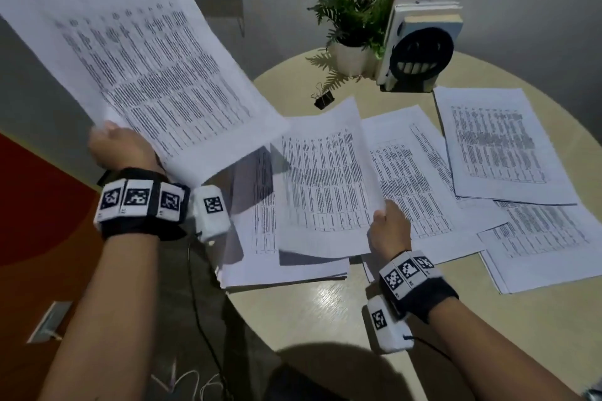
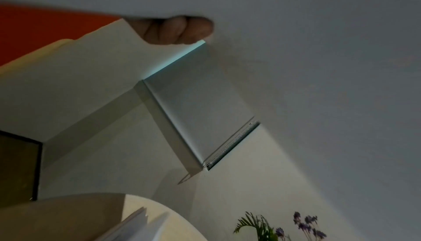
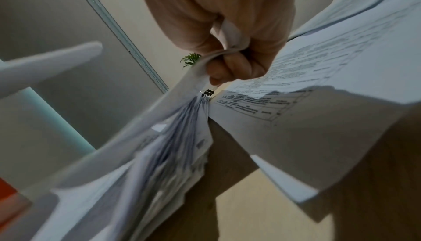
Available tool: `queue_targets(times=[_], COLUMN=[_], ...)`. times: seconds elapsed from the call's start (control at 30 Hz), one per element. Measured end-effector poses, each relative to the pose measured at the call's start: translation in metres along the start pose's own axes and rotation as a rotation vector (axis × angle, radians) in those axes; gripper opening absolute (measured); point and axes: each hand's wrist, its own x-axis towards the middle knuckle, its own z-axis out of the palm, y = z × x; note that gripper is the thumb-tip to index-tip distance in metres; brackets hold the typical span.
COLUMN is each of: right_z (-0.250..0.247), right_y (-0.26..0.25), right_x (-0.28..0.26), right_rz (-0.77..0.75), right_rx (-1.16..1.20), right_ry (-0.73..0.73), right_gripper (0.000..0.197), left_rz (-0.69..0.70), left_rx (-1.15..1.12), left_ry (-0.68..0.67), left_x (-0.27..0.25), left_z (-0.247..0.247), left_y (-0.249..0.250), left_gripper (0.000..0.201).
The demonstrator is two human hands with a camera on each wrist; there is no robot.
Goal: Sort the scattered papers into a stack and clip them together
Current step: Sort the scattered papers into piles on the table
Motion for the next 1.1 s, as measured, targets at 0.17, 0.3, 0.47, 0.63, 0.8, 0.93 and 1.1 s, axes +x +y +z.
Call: queue_targets(times=[0.17, 0.3, 0.47, 0.63, 0.8, 0.93, 1.1], right_z=[0.009, 0.027, 0.046, 0.045, 0.032, 0.041, 0.04], right_y=[-0.007, -0.02, -0.026, -0.016, -0.015, -0.02, -0.019], right_x=[-0.012, -0.027, -0.033, -0.021, -0.007, -0.013, -0.01], right_rz=[-0.022, -0.036, -0.06, 0.038, 0.004, -0.008, 0.061], right_rx=[0.067, -0.05, -0.269, -0.181, -0.134, -0.245, 0.0], right_ry=[-0.002, -0.013, -0.179, -0.215, -0.219, -0.25, -0.126], right_gripper=[0.018, 0.02, 0.022, 0.024, 0.019, 0.037, 0.035], left_rz=[0.03, 0.084, -0.026, 0.015, 0.022, -0.009, -0.125], left_rx=[-0.065, 0.186, 0.612, 0.602, 0.522, 0.465, 0.43], left_ry=[-0.008, -0.23, -0.461, -0.589, -0.595, -0.598, -0.593], left_x=[-0.005, -0.044, -0.071, -0.069, -0.075, -0.078, -0.081], left_z=[0.014, 0.035, 0.05, 0.046, 0.049, 0.057, 0.061], left_y=[-0.01, -0.043, -0.094, -0.112, -0.107, -0.105, -0.104], left_gripper=[0.041, 0.038, 0.039, 0.034, 0.034, 0.036, 0.053])
